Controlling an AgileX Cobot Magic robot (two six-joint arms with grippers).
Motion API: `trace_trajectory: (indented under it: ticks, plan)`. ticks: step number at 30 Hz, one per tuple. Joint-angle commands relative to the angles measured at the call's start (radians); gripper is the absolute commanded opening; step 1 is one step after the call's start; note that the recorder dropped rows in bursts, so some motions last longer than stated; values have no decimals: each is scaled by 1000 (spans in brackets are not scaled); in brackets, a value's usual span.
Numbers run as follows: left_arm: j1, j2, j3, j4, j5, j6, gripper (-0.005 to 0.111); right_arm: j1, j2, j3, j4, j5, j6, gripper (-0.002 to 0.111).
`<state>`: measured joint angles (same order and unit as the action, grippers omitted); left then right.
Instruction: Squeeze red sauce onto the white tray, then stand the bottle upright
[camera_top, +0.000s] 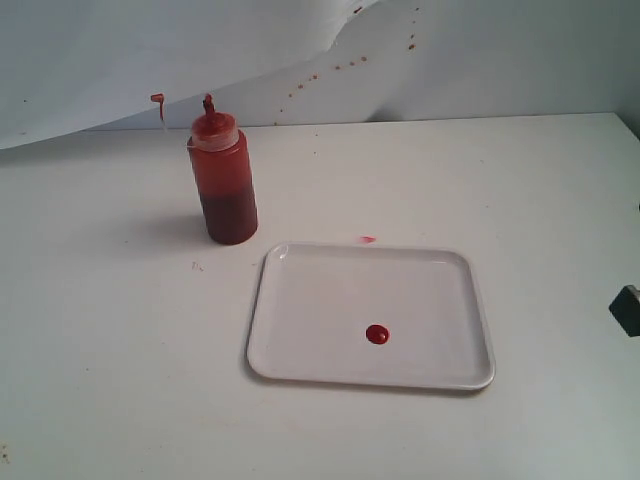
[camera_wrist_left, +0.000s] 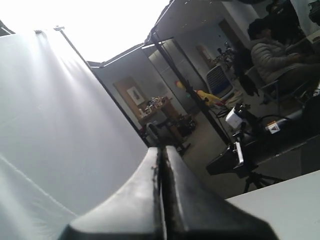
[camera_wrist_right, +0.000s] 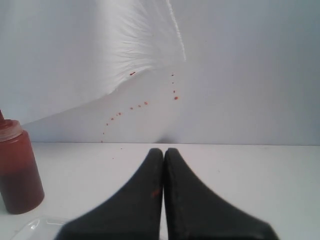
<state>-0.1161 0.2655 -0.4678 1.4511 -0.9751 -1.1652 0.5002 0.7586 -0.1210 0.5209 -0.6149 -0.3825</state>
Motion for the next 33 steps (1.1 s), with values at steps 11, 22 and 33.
trace_trajectory:
  ticks: [11, 22, 33]
  plan:
    - [-4, -266, -4, -14, 357, -362, 0, 0, -6, 8, -15, -4, 1, 0]
    - [-4, -266, 37, -33, 509, -453, 0, 0, -6, 8, -15, -4, 1, 0]
    - [-4, -266, 277, -1271, 1021, 776, 0, 0, -6, 8, -15, -4, 1, 0]
